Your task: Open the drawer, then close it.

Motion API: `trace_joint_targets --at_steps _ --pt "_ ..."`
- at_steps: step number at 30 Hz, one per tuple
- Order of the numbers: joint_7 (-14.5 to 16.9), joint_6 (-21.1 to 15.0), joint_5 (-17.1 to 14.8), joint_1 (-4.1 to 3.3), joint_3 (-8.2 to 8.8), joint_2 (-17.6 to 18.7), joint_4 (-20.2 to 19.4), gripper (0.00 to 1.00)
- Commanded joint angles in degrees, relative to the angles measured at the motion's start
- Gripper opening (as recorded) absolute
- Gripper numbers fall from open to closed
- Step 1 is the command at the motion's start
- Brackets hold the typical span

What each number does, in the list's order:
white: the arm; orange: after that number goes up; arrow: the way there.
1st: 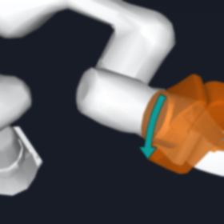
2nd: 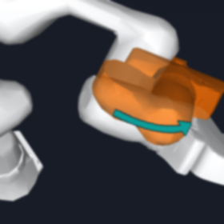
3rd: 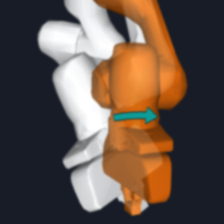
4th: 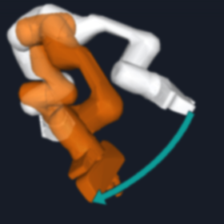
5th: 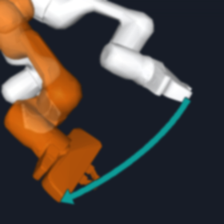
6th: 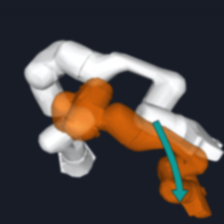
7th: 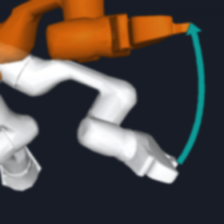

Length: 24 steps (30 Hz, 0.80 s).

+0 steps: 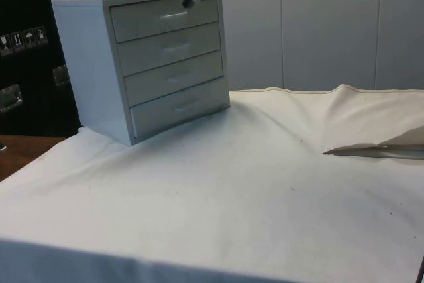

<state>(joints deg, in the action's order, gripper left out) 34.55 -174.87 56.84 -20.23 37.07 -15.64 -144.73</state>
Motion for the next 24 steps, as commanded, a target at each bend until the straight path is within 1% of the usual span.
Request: trace_joint_targets --at_steps 1,5,6,8,9,10,11,12,19,20,21,24 --pt "-0.52 0.06 1.03 0.8 -0.46 -0.29 0.46 0.0" --pt "-0.46 -0.17 0.92 0.63 -0.4 -0.4 0.34 0.0" --pt "-0.4 -0.23 0.92 0.63 -0.4 -0.4 0.29 0.03" --pt "-0.4 -0.29 0.86 0.57 -0.34 -0.4 0.29 0.13" --pt "0.06 0.0 0.0 -0.06 -0.06 -0.29 -0.17 0.18" --pt "0.06 0.0 0.0 -0.06 -0.06 -0.29 -0.17 0.23" --pt "-0.4 -0.34 0.86 0.52 -0.34 -0.4 0.29 0.29" --pt "-0.4 -0.34 0.8 0.52 -0.34 -0.4 0.23 0.37" --pt "-0.34 -0.4 0.8 0.52 -0.34 -0.4 0.23 0.73" --pt "0.06 -0.06 0.0 -0.11 -0.06 -0.29 -0.17 0.83" --pt "-0.29 -0.34 0.69 0.4 -0.29 -0.34 0.17 0.83" --pt "-0.17 -0.23 0.4 0.23 -0.17 -0.34 0.06 0.98"
